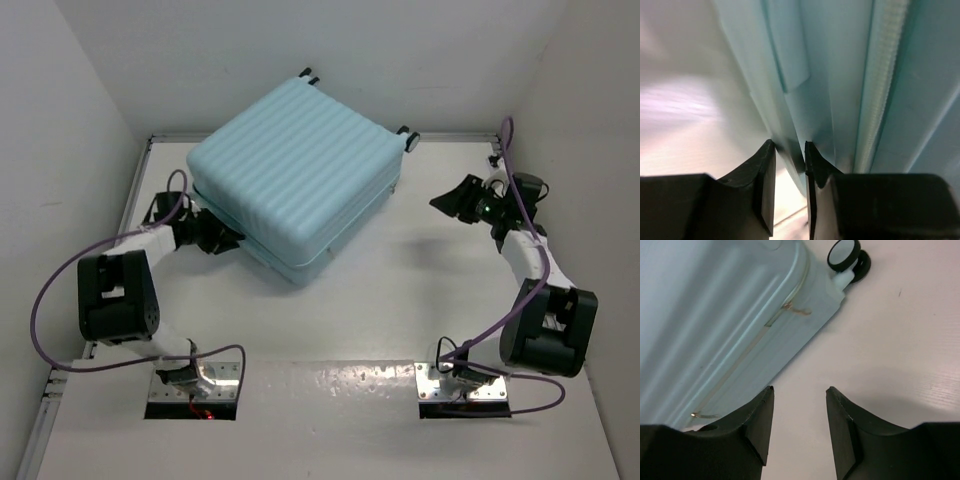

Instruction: Pack the luggage

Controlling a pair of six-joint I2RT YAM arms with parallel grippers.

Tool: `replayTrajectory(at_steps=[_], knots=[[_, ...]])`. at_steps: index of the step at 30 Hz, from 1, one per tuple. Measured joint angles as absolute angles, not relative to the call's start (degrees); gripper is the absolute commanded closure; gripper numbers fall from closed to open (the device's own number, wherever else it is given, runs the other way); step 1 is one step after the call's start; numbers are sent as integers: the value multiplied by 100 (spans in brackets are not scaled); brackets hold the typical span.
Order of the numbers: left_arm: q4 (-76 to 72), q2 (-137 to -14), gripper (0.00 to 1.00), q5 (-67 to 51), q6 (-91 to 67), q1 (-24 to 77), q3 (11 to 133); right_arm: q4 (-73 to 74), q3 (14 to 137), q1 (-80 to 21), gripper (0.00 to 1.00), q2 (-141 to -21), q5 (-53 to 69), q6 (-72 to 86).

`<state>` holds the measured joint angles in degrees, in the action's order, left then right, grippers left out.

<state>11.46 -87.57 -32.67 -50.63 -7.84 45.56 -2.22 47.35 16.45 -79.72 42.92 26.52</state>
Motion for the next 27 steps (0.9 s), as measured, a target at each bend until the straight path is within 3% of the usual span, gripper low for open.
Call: replayTrajectory(at_steps=[3, 8, 18, 27], knots=[[2145, -9408, 100, -3267, -4025, -1317, 5596, -626, 4364, 1566, 59, -7968, 4309, 2617], [2936, -10267, 100, -3369, -2952, -1761, 6853, -1354, 4027, 989, 57, -8027, 4311, 2574], [3627, -10871, 100, -4014, -2303, -1966, 7474, -2858, 3439, -869, 49, -8298, 3417, 2296], [3789, -10982, 100, -4128, -2161, -1992, 7601, -3468, 3441, -1146, 51, -8890, 2010, 2012]])
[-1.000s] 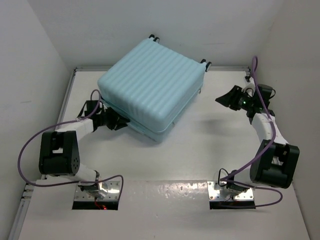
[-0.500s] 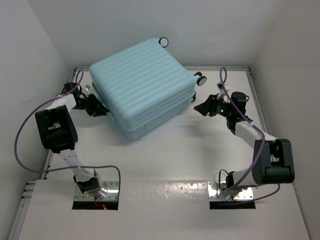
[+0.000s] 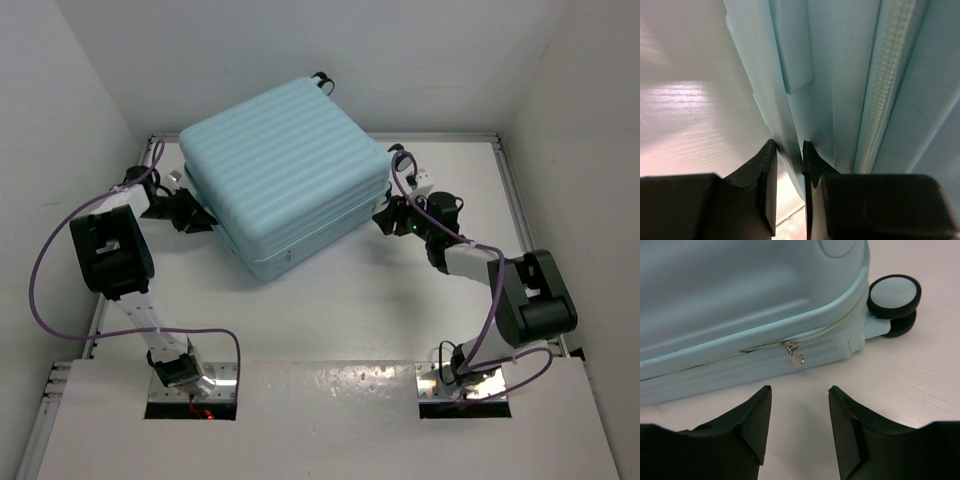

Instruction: Pack the luggage

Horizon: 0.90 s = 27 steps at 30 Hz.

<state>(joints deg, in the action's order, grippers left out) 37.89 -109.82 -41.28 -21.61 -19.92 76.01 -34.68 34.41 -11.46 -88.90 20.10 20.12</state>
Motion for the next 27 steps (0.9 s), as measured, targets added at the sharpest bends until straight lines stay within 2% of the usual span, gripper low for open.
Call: replayTrajectory(at_steps=[9, 15, 18, 19, 20, 27], knots=[[3918, -11096, 100, -4217, -2132, -2014, 7712, -4016, 3708, -1142, 56, -9476, 1994, 1809], [3942, -11122, 100, -4235, -2126, -2021, 7730, -4187, 3903, -1214, 72, -9721, 2032, 1728], [3959, -11135, 100, -4248, -2126, -2025, 7743, -4213, 3953, -1223, 87, -9797, 2018, 1653], [3964, -11137, 100, -4248, -2126, -2025, 7745, -4217, 3959, -1227, 97, -9813, 2029, 1640], [3977, -11146, 100, -4248, -2126, -2025, 7758, -4217, 3959, -1236, 100, -9828, 2032, 1614], [4202, -11273, 100, -4259, -2115, -2058, 7950, -4235, 3962, -1249, 100, -9854, 1931, 1531]])
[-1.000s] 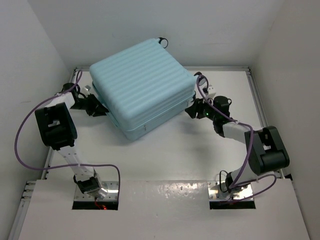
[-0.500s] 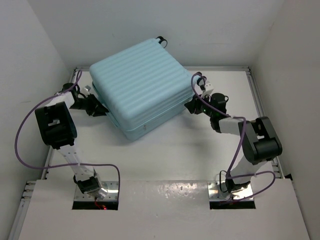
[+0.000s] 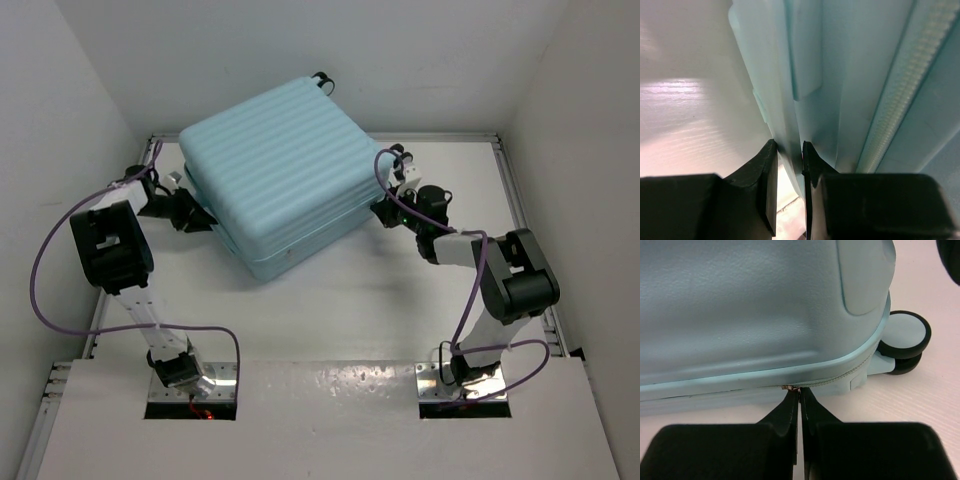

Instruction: Pack the luggage

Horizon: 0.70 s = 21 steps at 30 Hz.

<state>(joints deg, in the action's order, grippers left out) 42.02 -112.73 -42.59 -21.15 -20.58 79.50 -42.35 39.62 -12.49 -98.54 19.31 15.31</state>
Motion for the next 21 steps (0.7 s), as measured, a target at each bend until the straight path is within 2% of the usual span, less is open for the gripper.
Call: replayTrajectory(at_steps=[6, 12, 21], knots=[[4646, -11710, 100, -4324, -2014, -2165, 8589, -4189, 4021, -1050, 100, -9854, 1643, 1544], [5043, -12280, 100, -4364, -1723, -2287, 9507, -3986, 4405, -781, 100, -10095, 2058, 1741], [5662, -12986, 100, -4722, -1402, -2362, 10497, -4346, 5760, -532, 100, -11522, 3203, 2276]])
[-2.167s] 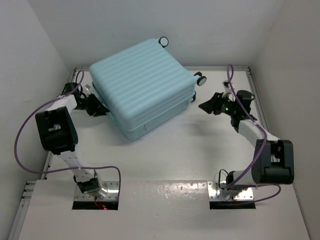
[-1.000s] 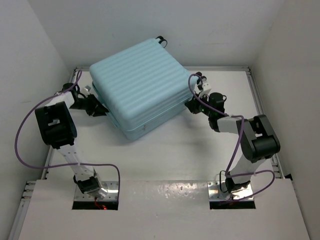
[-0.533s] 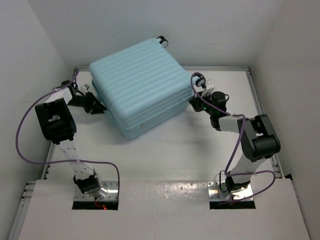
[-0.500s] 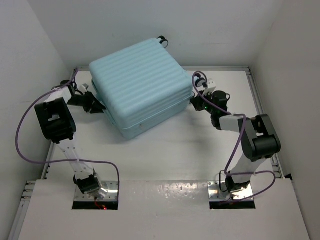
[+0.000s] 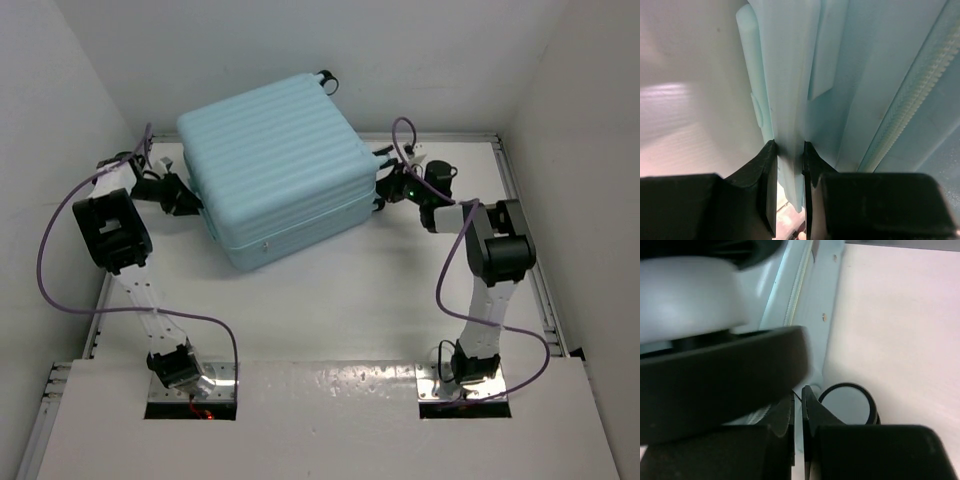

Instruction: Pack the luggage

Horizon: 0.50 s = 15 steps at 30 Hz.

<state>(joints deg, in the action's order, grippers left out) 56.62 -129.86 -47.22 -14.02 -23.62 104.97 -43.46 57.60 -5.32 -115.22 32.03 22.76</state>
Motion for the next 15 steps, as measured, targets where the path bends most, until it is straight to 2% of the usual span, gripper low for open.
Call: replayTrajectory(at_steps=[4, 14, 15], knots=[[5749, -13163, 100, -4783, -1365, -2425, 10772, -4512, 6429, -427, 100, -12228, 3959, 2692], [4943, -13603, 100, -5227, -1490, -2375, 11314, -4731, 9771, -701, 100, -14518, 3732, 4375], [4827, -13631, 96, -5256, -1518, -2364, 11345, -4720, 10022, -725, 99, -14676, 3649, 4464]])
